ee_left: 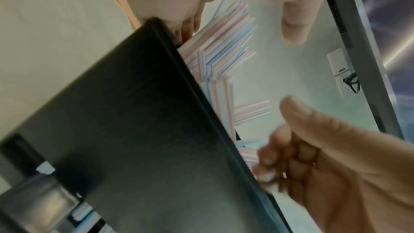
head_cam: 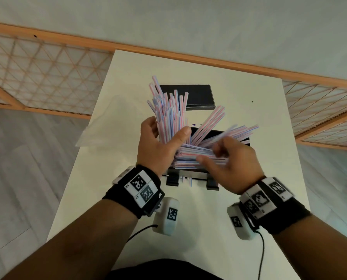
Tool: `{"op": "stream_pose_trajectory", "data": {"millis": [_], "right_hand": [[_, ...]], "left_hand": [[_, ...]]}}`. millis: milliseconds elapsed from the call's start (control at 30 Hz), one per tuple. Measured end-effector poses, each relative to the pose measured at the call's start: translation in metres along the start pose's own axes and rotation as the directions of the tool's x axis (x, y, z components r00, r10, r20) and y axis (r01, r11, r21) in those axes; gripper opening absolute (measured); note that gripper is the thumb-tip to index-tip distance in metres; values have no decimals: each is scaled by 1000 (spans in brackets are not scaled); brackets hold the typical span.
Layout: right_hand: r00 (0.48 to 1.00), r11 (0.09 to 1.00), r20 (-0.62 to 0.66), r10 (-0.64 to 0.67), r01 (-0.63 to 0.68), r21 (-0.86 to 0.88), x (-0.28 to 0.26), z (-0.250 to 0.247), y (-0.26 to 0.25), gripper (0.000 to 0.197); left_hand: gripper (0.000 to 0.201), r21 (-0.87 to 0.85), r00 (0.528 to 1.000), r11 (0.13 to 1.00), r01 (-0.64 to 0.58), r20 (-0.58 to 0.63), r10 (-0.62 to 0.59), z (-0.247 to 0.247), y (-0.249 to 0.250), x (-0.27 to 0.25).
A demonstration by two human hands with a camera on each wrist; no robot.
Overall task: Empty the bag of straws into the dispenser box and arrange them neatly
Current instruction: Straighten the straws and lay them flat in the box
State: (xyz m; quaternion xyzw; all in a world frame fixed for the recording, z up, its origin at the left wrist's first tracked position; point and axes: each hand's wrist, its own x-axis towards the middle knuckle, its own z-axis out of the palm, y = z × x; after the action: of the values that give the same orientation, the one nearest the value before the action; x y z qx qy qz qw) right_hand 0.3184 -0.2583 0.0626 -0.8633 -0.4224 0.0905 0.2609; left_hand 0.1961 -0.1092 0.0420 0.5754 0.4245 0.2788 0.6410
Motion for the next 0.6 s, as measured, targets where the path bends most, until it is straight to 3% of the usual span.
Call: {"op": "stream_pose_trajectory", "data": {"millis": [100, 267, 433, 600], "right_hand": [[935, 930, 123, 334, -305, -205, -1, -12, 14, 45], [846, 854, 118, 520, -513, -89, 19, -7, 23, 46], [831, 843, 189, 523, -538, 31, 39, 4, 14, 48], [894, 890, 52, 444, -447, 85, 43, 11, 2, 45]], "left_hand": [[89, 96, 999, 995, 0, 35, -3, 1, -3, 1], [86, 227, 999, 973, -40, 28, 34, 9, -6, 1], [82, 309, 998, 949, -64, 18, 61, 10, -13, 4], [85, 324, 994, 941, -100, 72, 81, 6, -30, 4]]}}
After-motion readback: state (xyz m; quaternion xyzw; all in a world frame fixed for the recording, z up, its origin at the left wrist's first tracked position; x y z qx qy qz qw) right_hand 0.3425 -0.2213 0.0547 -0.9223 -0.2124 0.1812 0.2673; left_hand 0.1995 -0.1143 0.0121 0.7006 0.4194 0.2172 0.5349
